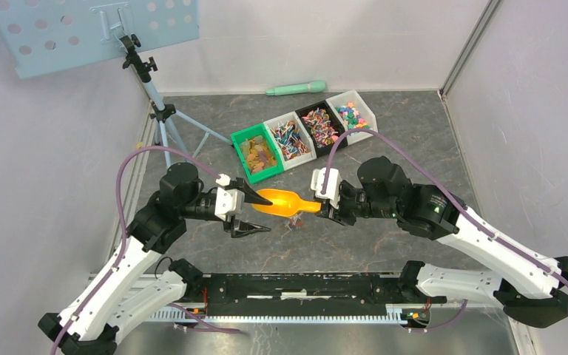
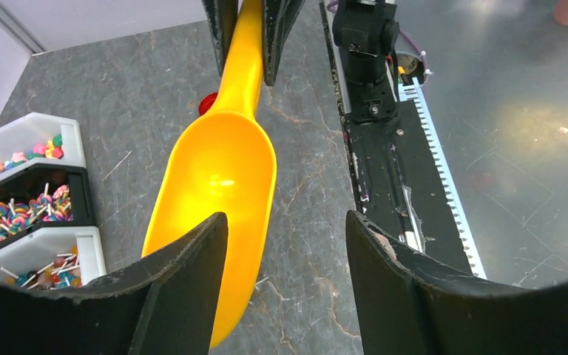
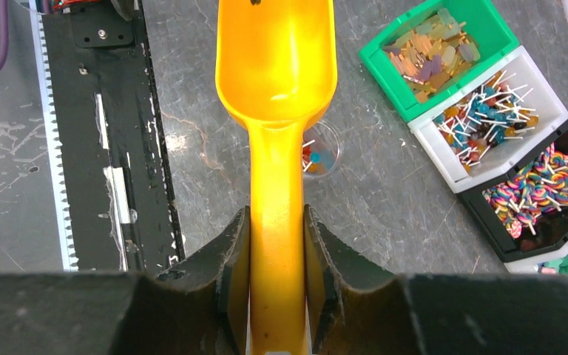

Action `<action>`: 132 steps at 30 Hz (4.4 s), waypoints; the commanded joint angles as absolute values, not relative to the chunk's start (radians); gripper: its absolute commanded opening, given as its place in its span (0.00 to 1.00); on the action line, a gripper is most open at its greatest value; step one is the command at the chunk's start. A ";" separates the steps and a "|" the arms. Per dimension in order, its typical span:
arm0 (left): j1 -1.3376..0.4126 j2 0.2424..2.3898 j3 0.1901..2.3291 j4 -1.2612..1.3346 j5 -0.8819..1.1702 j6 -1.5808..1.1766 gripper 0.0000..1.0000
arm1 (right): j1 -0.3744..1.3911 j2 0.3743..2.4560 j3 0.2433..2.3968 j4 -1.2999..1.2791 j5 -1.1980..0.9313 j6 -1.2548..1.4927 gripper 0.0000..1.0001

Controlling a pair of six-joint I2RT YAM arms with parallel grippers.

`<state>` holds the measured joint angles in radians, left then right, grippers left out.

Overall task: Pack the candies
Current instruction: Adjust the spatula, then scoop the fake candies from the storage box.

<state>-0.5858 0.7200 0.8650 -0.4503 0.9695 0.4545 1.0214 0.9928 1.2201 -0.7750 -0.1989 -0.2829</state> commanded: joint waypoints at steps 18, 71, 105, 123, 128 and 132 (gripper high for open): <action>-0.676 0.777 0.865 -0.422 0.846 0.483 0.17 | 1.028 0.972 1.122 -0.567 -0.262 -0.258 0.02; -0.621 0.662 0.774 -0.385 1.045 0.347 0.02 | 0.987 0.881 1.127 -0.385 -0.342 -0.110 0.73; -0.620 0.629 0.693 -0.185 1.034 0.232 0.02 | 0.900 0.817 0.888 -0.110 -0.620 0.038 0.24; -0.620 0.449 0.676 -0.297 0.405 0.247 1.00 | 0.901 0.954 0.989 -0.143 -0.185 0.069 0.00; -0.620 0.356 0.661 -0.386 0.066 0.234 1.00 | 0.903 1.112 1.113 -0.187 -0.077 0.107 0.00; -0.620 0.268 0.618 -0.411 -0.100 0.233 1.00 | 0.906 1.256 1.236 -0.262 0.057 0.115 0.00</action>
